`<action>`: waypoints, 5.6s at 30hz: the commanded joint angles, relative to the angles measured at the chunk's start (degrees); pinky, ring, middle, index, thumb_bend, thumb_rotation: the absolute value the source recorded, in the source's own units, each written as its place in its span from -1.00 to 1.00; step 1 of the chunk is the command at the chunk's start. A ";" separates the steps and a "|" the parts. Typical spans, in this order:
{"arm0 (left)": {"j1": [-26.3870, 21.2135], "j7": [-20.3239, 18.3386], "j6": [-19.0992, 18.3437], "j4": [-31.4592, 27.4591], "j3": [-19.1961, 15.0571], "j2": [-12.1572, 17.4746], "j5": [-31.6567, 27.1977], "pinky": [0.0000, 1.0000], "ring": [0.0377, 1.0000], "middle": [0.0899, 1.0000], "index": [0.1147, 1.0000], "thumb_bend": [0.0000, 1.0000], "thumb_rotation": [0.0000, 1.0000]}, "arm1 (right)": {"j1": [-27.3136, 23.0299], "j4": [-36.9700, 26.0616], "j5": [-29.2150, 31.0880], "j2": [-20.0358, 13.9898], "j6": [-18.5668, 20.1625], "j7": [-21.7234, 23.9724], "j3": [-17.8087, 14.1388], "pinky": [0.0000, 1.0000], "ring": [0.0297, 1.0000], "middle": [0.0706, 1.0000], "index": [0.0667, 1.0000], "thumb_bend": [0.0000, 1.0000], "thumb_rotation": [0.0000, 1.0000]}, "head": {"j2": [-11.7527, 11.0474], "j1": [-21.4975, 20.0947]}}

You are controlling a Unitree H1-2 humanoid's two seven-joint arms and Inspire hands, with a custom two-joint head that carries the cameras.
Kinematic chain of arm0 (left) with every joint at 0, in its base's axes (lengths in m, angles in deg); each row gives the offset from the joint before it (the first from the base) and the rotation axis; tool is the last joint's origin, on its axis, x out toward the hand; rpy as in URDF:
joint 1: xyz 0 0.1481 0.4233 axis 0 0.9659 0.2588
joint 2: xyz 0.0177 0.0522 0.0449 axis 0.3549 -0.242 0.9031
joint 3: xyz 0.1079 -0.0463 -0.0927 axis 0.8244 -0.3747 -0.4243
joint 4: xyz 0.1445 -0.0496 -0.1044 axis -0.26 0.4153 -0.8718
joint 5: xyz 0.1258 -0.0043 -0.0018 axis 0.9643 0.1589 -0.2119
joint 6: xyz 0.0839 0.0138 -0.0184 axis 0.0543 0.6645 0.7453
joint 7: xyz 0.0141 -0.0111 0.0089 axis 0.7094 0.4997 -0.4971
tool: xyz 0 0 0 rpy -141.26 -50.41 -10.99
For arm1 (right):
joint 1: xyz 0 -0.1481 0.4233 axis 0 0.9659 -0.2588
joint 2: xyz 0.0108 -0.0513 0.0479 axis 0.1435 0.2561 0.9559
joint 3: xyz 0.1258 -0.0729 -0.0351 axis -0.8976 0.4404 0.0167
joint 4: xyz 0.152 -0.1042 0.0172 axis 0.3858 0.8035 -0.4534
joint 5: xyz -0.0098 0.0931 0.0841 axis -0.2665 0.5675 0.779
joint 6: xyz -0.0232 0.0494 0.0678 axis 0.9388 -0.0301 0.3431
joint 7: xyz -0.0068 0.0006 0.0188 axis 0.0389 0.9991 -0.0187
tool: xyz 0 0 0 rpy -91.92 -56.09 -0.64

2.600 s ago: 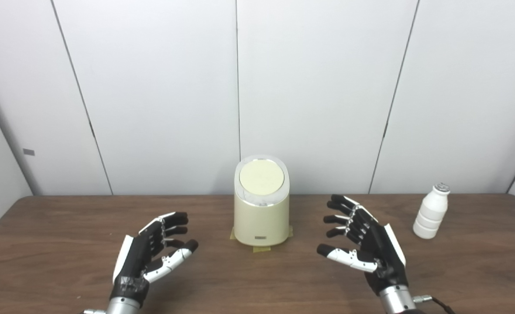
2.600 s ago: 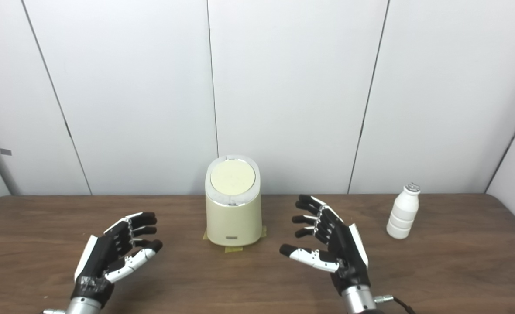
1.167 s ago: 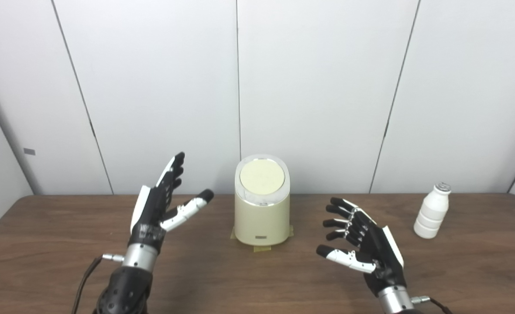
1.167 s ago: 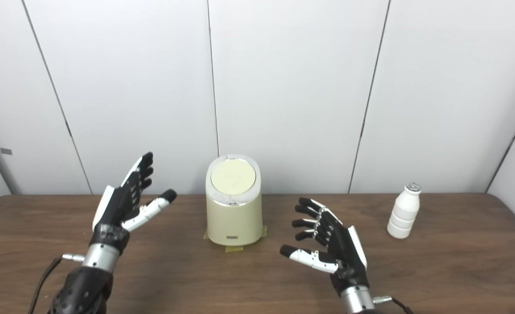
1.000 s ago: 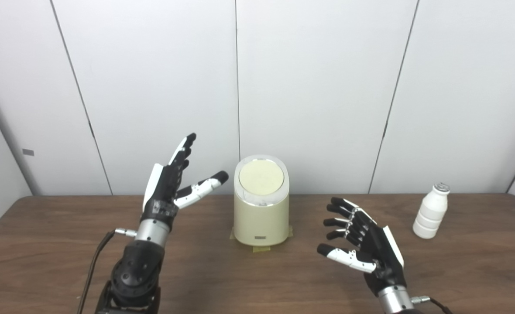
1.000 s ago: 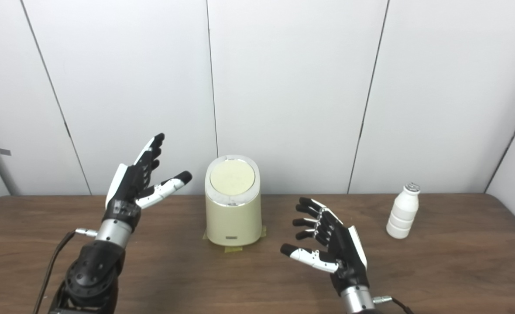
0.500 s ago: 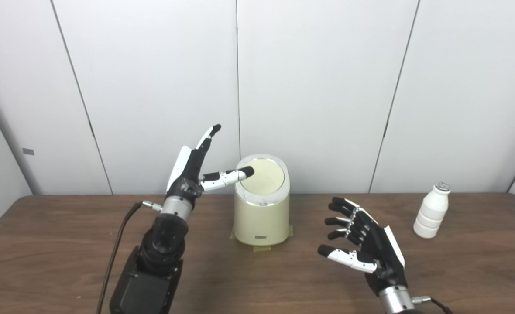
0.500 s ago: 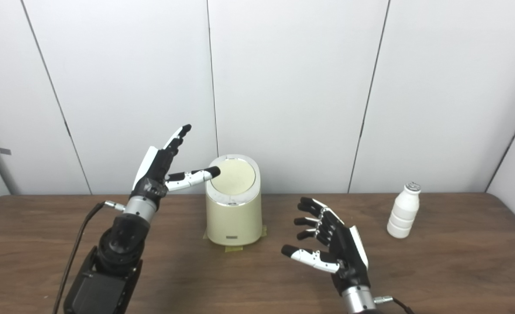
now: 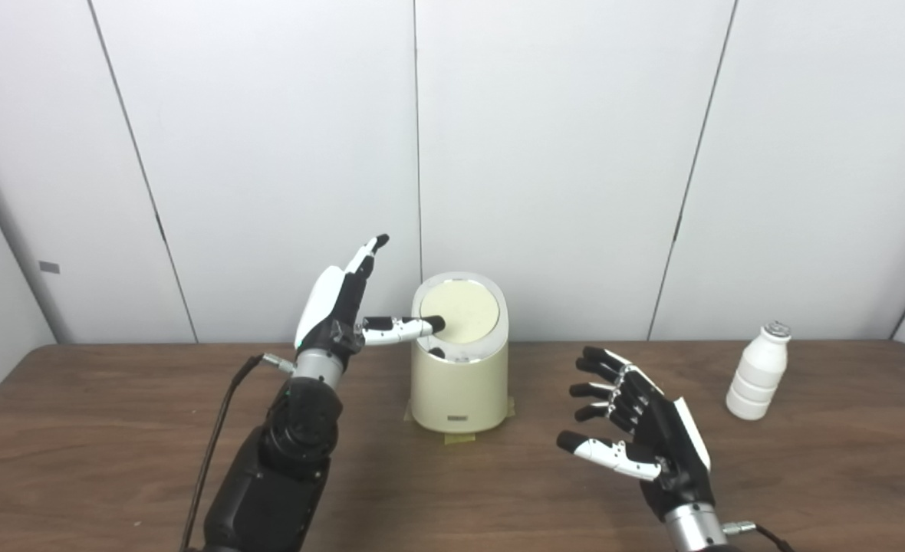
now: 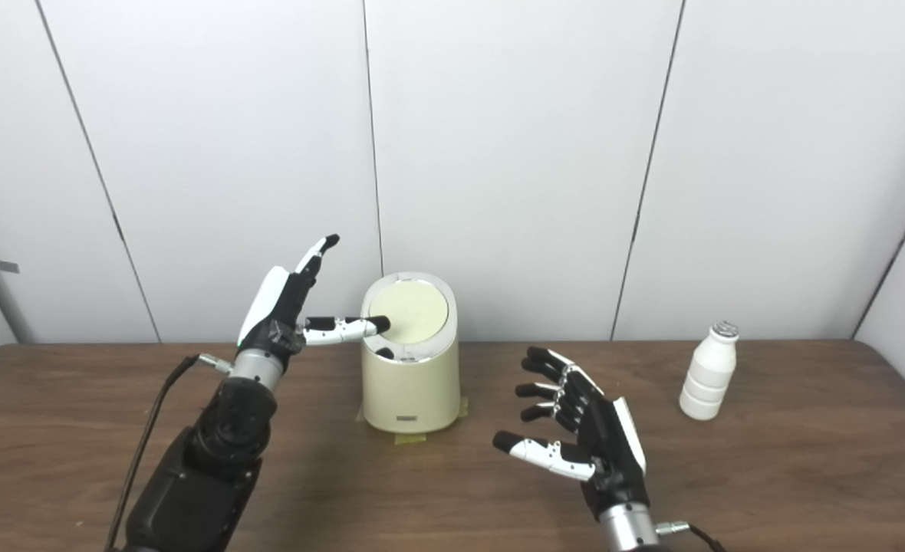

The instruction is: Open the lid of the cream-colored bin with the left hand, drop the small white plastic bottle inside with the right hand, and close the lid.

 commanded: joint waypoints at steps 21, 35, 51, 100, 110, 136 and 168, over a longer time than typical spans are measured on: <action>-7.91 3.77 1.76 6.29 3.93 -1.29 4.86 0.93 1.00 1.00 1.00 0.79 -0.49 | -1.66 -3.81 -0.58 1.13 -1.83 -1.00 0.15 0.04 0.29 0.53 0.50 0.56 -0.69 | 0.39 -1.39; -8.94 4.17 0.00 8.04 5.51 -1.76 7.54 0.86 1.00 1.00 1.00 0.82 -0.50 | -1.61 -4.63 -0.67 1.37 -1.17 -1.22 0.25 0.03 0.30 0.53 0.47 0.56 -0.70 | 0.94 -1.35; -8.97 5.42 -1.27 8.39 7.45 -0.01 11.22 0.94 1.00 1.00 1.00 0.58 -0.84 | -1.79 -4.53 -1.00 1.27 -1.09 -1.33 0.23 0.02 0.28 0.52 0.47 0.55 -0.73 | 1.42 -0.85; 18.98 -1.26 2.09 -25.52 -11.29 -1.16 -15.16 0.13 0.37 0.46 0.55 0.36 -0.50 | -2.66 -1.94 -0.88 0.30 -2.38 -1.77 -0.95 0.03 0.26 0.52 0.48 0.56 -0.68 | 1.47 0.89; 26.62 -3.05 3.50 -25.10 -12.64 -1.78 -20.86 0.06 0.29 0.42 0.52 0.34 -0.61 | -2.59 -1.35 -1.49 -0.45 -2.72 -1.69 -1.00 0.06 0.26 0.51 0.51 0.59 -0.61 | 1.12 0.21; 26.26 -6.96 8.99 -19.33 -13.59 2.75 -23.78 0.13 0.38 0.48 0.55 0.08 -0.92 | -17.19 -16.47 -13.41 -22.71 18.81 -2.83 -11.44 0.29 0.49 0.56 0.53 0.63 -0.63 | -5.85 -20.76; 26.23 -7.84 5.82 -20.94 -13.91 3.41 -24.16 0.12 0.37 0.45 0.48 0.12 -0.85 | -9.75 -0.55 -1.76 -31.84 23.09 8.20 -12.40 0.76 0.87 0.97 1.00 0.76 -0.45 | -4.38 -21.78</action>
